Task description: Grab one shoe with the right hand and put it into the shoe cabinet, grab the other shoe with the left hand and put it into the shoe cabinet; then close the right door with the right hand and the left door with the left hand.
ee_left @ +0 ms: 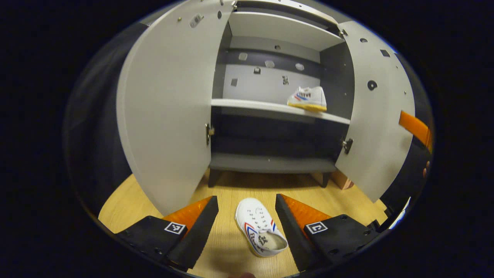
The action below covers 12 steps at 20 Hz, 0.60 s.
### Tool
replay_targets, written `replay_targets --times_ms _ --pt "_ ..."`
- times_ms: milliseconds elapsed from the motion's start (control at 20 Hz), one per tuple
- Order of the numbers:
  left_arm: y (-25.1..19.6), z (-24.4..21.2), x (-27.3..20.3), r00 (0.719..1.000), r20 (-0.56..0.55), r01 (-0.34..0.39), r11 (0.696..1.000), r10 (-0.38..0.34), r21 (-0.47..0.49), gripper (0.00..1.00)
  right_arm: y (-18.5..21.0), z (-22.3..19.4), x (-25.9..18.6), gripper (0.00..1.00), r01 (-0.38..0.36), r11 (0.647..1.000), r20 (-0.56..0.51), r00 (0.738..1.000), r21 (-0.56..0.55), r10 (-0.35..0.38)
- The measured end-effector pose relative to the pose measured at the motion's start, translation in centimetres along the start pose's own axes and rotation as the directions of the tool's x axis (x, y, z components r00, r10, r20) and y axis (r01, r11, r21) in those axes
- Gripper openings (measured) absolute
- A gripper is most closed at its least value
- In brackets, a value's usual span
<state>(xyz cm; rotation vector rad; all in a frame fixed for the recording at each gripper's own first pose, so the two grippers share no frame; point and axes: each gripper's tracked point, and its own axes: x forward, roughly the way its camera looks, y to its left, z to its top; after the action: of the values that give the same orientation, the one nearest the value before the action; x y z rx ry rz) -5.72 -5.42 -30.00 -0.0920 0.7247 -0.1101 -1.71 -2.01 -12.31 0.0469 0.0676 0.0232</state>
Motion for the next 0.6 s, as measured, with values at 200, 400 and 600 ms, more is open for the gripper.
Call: replay_targets --times_ms 200,400,600 --pt "0.2 -9.3 2.5 0.963 -0.269 -0.016 0.999 0.004 -0.042 0.98 -1.0 -0.7 -0.4 0.92 0.020 0.999 -0.018 1.000 0.031 -0.020" --pt "0.8 -11.9 3.9 0.926 -0.375 -0.047 0.999 0.049 0.016 0.98 -2.2 -1.4 -0.7 0.92 0.046 0.998 -0.029 0.999 0.041 -0.044" --pt "1.5 -13.4 5.0 0.875 -0.473 -0.103 0.994 0.108 0.036 0.99 -2.9 -2.3 -0.4 0.92 0.051 0.997 -0.055 0.997 0.052 -0.049"
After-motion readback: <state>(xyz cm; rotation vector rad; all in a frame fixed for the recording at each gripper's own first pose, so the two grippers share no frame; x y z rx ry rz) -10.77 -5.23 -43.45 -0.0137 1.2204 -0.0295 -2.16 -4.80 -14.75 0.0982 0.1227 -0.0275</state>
